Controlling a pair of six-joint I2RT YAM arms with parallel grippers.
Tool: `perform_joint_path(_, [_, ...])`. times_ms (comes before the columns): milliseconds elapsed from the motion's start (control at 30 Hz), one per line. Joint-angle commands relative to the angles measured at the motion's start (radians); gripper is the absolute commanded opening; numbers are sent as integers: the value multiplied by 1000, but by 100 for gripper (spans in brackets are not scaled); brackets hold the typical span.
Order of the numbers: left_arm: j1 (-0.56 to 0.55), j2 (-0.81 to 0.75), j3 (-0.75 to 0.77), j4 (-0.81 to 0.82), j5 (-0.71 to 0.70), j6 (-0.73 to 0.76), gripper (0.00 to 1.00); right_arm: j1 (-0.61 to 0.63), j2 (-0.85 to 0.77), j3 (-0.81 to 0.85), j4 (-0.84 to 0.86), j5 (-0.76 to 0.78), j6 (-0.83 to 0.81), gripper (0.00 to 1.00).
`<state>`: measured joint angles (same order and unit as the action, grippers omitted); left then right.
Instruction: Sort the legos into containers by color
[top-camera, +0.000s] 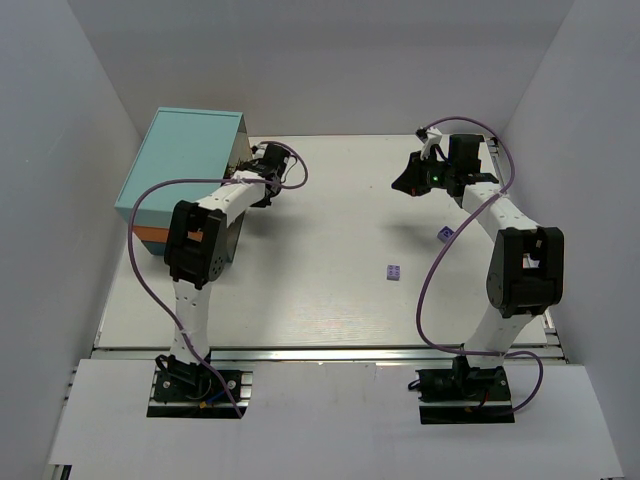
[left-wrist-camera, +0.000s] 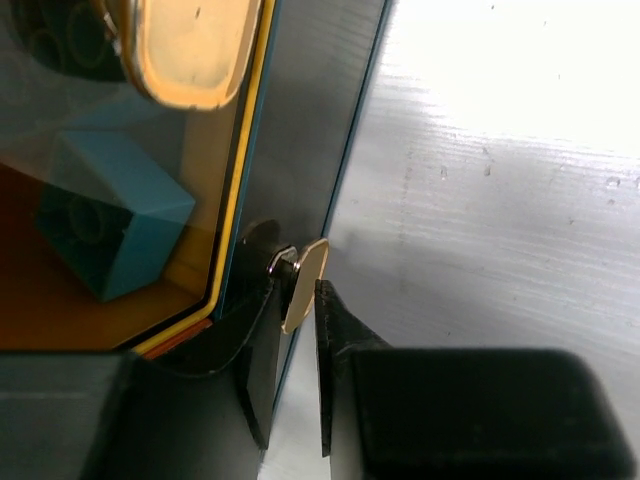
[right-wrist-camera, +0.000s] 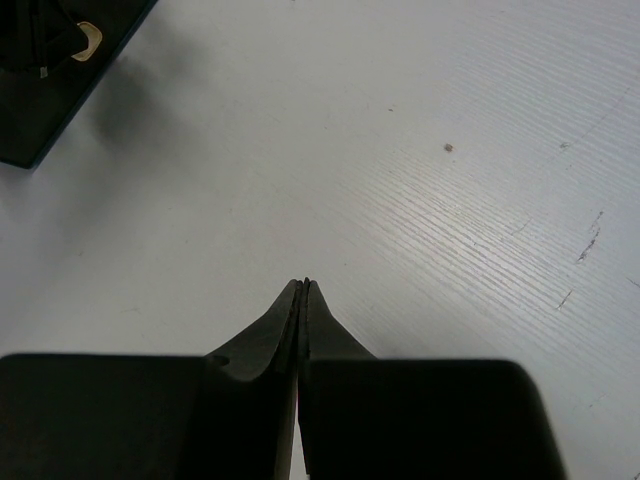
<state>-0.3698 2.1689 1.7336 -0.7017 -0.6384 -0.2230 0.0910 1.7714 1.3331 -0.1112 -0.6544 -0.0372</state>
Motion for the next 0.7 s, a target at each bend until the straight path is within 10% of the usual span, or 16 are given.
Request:
perform_joint_path(0, [-1, -47, -60, 31, 121, -18, 28, -4, -46, 26, 5, -5, -12, 0])
perform_joint_path(667, [-61, -204, -164, 165, 390, 50, 10, -2, -56, 9, 13, -1, -10, 0])
